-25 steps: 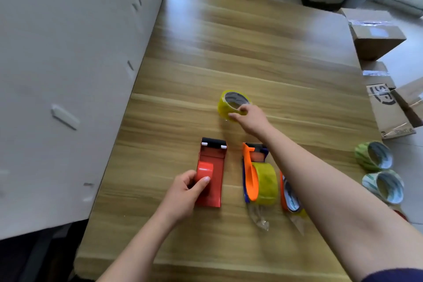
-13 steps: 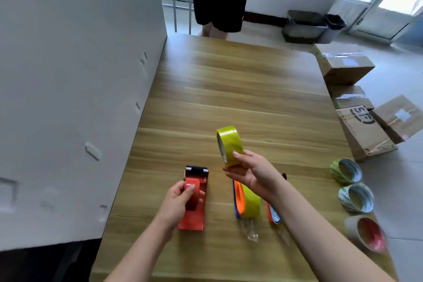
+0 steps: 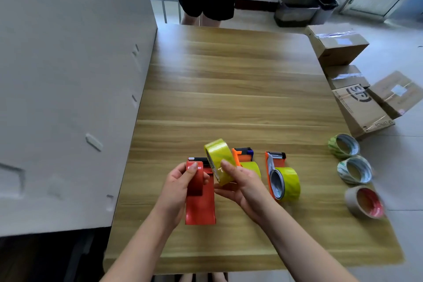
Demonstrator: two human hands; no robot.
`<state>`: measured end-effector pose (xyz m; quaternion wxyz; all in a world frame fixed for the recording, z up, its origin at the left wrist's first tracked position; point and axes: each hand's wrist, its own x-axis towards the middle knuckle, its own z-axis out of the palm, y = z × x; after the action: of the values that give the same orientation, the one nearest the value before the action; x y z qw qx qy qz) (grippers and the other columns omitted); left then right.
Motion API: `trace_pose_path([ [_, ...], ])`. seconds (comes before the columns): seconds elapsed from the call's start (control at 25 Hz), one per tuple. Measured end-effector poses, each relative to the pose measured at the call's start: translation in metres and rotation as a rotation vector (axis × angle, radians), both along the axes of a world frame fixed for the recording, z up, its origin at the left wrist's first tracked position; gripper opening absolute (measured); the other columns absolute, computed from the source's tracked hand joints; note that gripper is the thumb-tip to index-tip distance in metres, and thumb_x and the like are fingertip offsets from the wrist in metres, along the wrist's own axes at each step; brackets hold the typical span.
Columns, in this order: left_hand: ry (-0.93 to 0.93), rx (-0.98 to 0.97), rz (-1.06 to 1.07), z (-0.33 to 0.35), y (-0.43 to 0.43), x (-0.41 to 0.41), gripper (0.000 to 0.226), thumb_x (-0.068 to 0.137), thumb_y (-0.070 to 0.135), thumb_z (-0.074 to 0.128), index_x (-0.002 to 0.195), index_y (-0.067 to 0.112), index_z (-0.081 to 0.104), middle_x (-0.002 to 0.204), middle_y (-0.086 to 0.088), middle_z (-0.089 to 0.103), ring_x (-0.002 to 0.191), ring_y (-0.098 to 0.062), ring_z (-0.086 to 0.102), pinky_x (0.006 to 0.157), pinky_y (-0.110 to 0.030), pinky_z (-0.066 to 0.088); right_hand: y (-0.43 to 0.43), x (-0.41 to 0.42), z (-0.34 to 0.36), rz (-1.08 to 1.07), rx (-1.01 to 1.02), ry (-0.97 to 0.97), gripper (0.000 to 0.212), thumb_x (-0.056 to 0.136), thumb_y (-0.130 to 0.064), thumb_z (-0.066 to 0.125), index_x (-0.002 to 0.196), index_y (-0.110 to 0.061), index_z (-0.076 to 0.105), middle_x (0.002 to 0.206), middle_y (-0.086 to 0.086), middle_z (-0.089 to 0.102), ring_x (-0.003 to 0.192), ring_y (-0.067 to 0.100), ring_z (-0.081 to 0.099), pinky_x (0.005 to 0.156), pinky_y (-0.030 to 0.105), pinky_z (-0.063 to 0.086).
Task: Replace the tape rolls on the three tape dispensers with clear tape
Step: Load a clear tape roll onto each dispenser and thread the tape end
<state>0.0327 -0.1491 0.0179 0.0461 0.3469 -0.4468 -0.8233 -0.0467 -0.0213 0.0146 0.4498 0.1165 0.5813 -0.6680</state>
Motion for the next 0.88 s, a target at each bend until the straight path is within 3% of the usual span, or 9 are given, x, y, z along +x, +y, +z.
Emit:
trace_pose_path([
  [0.16,0.005,-0.004,-0.01,0.006,0.001,0.0008,0.014,0.093,0.012,0.047,0.089,0.005,0.059,0.062,-0.006,0.064,0.051,-0.009,0.062,0.047,-0.019,0.051,0.0007,0.0021,0.0012,-0.068,0.003,-0.119,0.045,0.064,-0.041,0.078,0.093,-0.009,0.067,0.09,0.016,0.062,0.079,0.029,0.061,0.075,0.039,0.057],
  [0.36,-0.002,-0.021,-0.011,0.0047,-0.0031,0.0039,0.016,0.093,0.013,0.048,0.085,0.007,0.06,0.061,-0.005,0.066,0.053,-0.009,0.062,0.049,-0.018,0.051,0.0013,0.0044,0.0009,-0.117,-0.05,-0.234,0.044,0.06,-0.019,0.07,0.1,-0.003,0.06,0.099,0.02,0.054,0.084,0.033,0.06,0.076,0.037,0.057],
  [0.48,-0.009,-0.034,-0.009,0.0032,-0.0046,0.0035,0.017,0.093,0.013,0.048,0.083,0.009,0.061,0.061,-0.003,0.067,0.054,-0.009,0.062,0.05,-0.018,0.051,0.0018,0.0031,0.0046,-0.132,-0.069,-0.252,0.028,0.062,-0.006,0.065,0.088,-0.002,0.056,0.094,0.02,0.052,0.081,0.035,0.06,0.08,0.04,0.056],
  [0.6,-0.007,-0.048,-0.017,0.0031,-0.0044,0.0032,0.017,0.093,0.014,0.048,0.083,0.01,0.062,0.062,-0.003,0.067,0.055,-0.009,0.062,0.05,-0.019,0.051,0.003,0.0013,0.0043,-0.117,-0.087,-0.215,0.011,0.077,0.004,0.059,0.086,0.001,0.055,0.089,0.019,0.055,0.079,0.03,0.06,0.079,0.04,0.057],
  [0.72,0.0,-0.045,-0.011,0.0036,-0.0038,0.0028,0.017,0.093,0.014,0.048,0.083,0.009,0.061,0.061,-0.002,0.068,0.054,-0.009,0.062,0.05,-0.019,0.052,0.0047,0.0006,0.0048,-0.083,-0.143,-0.214,0.023,0.076,0.007,0.059,0.099,0.002,0.055,0.085,0.018,0.063,0.078,0.027,0.065,0.084,0.041,0.056],
  [0.88,0.005,-0.024,0.005,0.0033,-0.0031,0.0033,0.019,0.094,0.012,0.047,0.082,0.008,0.061,0.06,-0.002,0.068,0.053,-0.009,0.062,0.051,-0.019,0.053,0.0056,0.001,0.0063,-0.057,-0.189,-0.228,0.039,0.066,0.008,0.066,0.104,0.007,0.058,0.093,0.023,0.066,0.087,0.033,0.066,0.09,0.042,0.053],
])
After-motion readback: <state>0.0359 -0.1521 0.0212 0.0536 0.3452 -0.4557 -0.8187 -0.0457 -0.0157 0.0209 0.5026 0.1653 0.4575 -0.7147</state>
